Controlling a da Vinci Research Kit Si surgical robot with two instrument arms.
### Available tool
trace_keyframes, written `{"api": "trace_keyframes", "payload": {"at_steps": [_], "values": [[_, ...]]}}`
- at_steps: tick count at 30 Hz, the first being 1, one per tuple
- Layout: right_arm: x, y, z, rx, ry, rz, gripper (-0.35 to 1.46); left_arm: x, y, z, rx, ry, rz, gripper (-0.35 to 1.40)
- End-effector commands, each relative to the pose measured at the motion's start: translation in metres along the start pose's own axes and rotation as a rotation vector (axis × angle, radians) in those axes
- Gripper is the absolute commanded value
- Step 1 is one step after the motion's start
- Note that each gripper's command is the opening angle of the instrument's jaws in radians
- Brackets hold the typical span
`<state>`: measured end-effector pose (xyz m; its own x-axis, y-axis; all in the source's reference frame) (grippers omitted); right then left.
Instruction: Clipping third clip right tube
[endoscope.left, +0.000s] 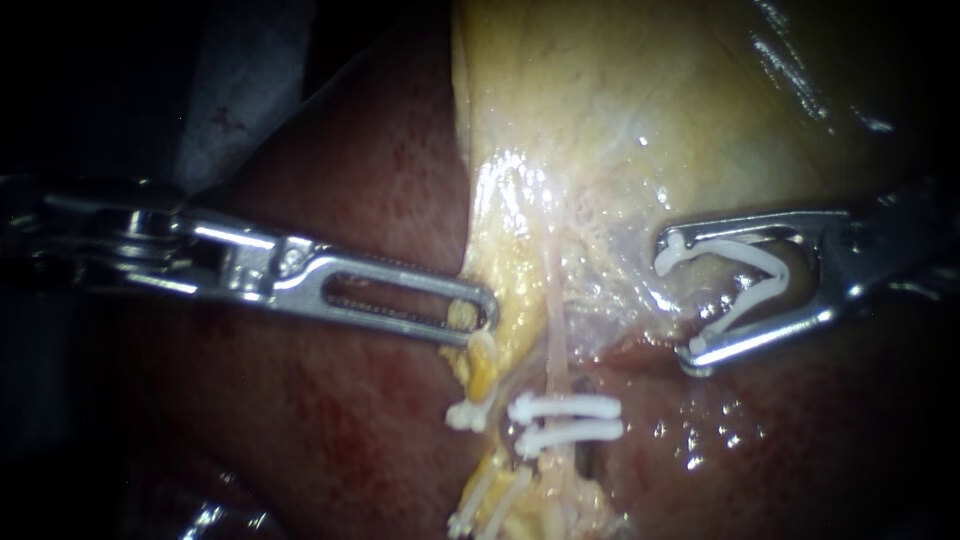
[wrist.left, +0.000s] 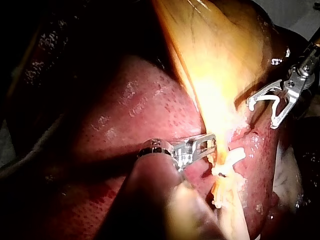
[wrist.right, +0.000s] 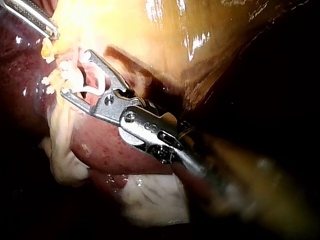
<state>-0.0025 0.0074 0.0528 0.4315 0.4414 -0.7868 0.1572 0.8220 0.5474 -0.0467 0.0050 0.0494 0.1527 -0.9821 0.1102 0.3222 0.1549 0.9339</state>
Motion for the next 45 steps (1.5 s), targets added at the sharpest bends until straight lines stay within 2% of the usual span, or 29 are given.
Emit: {"api": "trace_keyframes", "payload": {"at_steps": [1,8,14,23,28,35,45], "values": [[0.0,0.0,0.0,0.0,0.0,0.0,0.6,0.0,0.0,0.0,0.0,0.0,0.0,-0.35],[0.0,-0.0001,0.0001,0.0,0.0,-0.001,0.6,-0.0001,-0.0001,-0.0005,0.004,0.003,-0.006,-0.35],[-0.0001,-0.0004,0.0004,0.001,-0.001,-0.003,0.6,-0.0007,-0.0003,-0.0019,0.007,-0.004,-0.009,-0.35],[0.0001,-0.0008,0.0006,0.004,0.002,0.037,0.6,-0.0022,-0.0018,-0.0068,0.019,-0.038,-0.023,-0.35],[0.0002,-0.0009,0.0009,0.005,0.005,0.073,0.59,-0.0022,-0.0028,-0.0084,0.026,-0.05,-0.029,-0.35],[0.0008,-0.0012,0.0018,0.006,0.014,0.156,0.59,-0.0021,-0.0038,-0.0089,0.03,-0.052,-0.032,-0.35],[0.0012,-0.0015,0.0042,0.011,0.03,0.259,0.57,-0.002,-0.0038,-0.0089,0.03,-0.052,-0.032,-0.35]]}}
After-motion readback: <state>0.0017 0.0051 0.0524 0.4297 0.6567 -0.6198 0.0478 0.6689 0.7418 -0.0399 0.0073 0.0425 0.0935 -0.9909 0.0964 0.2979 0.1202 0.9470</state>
